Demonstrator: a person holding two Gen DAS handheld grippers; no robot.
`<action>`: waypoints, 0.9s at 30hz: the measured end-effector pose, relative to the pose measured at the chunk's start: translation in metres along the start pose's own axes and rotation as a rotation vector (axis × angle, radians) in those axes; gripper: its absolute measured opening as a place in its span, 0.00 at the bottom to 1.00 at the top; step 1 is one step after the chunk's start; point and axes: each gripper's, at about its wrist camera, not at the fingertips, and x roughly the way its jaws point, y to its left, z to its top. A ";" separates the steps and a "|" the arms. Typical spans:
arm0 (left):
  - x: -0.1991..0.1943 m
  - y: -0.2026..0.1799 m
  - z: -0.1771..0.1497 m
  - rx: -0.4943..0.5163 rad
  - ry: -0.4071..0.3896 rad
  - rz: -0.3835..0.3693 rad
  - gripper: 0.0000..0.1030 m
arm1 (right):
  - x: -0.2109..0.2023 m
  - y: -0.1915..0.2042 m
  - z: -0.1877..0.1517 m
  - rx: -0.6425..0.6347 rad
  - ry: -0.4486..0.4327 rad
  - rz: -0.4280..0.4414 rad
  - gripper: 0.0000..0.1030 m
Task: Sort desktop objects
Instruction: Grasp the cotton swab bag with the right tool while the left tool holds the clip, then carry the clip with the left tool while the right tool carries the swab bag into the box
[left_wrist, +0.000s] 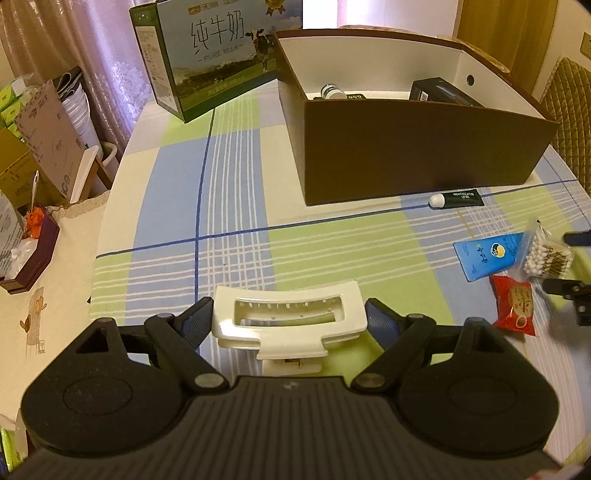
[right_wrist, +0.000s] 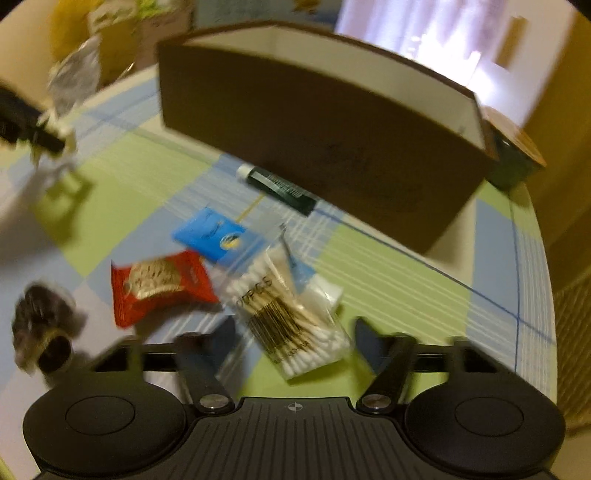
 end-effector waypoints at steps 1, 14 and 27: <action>-0.001 0.000 -0.001 -0.001 0.000 0.000 0.82 | 0.003 0.003 -0.001 -0.019 0.017 -0.010 0.43; -0.011 0.000 -0.013 -0.011 -0.005 -0.005 0.82 | -0.012 -0.010 -0.009 0.212 0.111 0.127 0.26; -0.020 -0.010 -0.014 0.013 -0.020 -0.023 0.82 | -0.050 -0.049 -0.024 0.554 0.106 0.210 0.24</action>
